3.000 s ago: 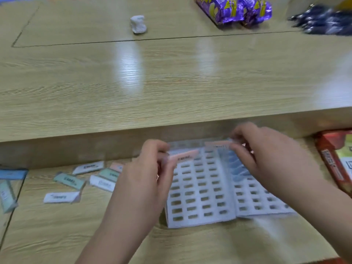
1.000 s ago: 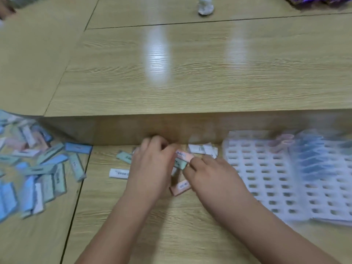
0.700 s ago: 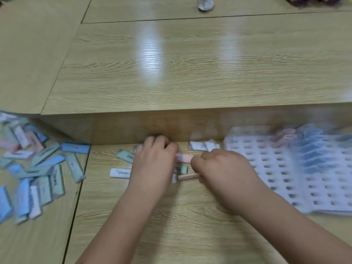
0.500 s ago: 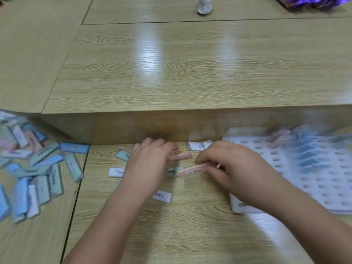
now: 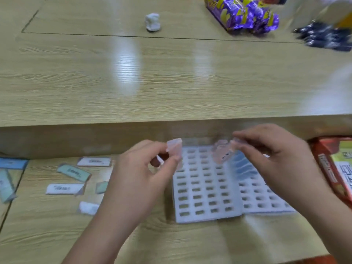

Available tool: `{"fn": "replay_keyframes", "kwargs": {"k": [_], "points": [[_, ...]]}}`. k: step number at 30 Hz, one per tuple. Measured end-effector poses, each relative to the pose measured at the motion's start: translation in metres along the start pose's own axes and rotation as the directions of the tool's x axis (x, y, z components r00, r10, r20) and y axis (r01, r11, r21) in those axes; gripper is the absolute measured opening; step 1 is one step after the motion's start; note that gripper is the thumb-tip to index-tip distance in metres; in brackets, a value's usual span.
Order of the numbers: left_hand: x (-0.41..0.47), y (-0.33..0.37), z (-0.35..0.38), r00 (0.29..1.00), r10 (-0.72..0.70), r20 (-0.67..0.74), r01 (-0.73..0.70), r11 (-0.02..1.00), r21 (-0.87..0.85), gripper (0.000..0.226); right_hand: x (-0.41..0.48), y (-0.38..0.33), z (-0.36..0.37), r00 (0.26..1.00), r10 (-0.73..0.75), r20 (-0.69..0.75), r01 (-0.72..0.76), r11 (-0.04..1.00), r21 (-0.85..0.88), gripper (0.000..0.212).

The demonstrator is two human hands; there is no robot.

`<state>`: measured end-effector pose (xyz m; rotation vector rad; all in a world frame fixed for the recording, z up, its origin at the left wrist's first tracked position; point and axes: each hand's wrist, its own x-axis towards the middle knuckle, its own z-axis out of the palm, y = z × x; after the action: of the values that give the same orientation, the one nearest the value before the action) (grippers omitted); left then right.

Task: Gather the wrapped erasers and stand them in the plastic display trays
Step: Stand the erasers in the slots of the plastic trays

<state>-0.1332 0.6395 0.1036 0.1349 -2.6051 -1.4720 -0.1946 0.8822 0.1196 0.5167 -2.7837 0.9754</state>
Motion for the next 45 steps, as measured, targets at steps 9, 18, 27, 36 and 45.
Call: {"fn": "replay_keyframes", "kwargs": {"k": [9, 18, 27, 36, 45], "points": [[0.003, 0.004, 0.075, 0.989, 0.14, 0.058, -0.15, 0.951, 0.272, 0.011, 0.001, 0.044, 0.025, 0.974, -0.225, 0.024, 0.226, 0.963, -0.145, 0.018], [0.01, 0.003, 0.102, 0.99, 0.119, 0.08, -0.138, 0.942, 0.305, 0.009, 0.004, 0.058, 0.019, 0.945, -0.317, 0.079, 0.324, 0.942, -0.093, 0.018], [0.015, 0.001, 0.115, 0.97, 0.22, 0.099, -0.241, 0.877, 0.415, 0.012, 0.006, 0.056, 0.023, 0.942, -0.309, 0.131, 0.318, 0.947, -0.049, 0.021], [0.01, -0.01, 0.127, 0.977, 0.165, 0.134, -0.211, 0.83, 0.517, 0.008, 0.0, 0.062, 0.029, 0.917, -0.349, 0.194, 0.376, 0.919, -0.12, 0.029], [0.0, -0.005, 0.088, 0.985, 0.162, 0.067, -0.172, 0.823, 0.541, 0.012, -0.014, 0.033, 0.035, 0.943, -0.33, 0.033, 0.328, 0.914, -0.237, 0.027]]}}
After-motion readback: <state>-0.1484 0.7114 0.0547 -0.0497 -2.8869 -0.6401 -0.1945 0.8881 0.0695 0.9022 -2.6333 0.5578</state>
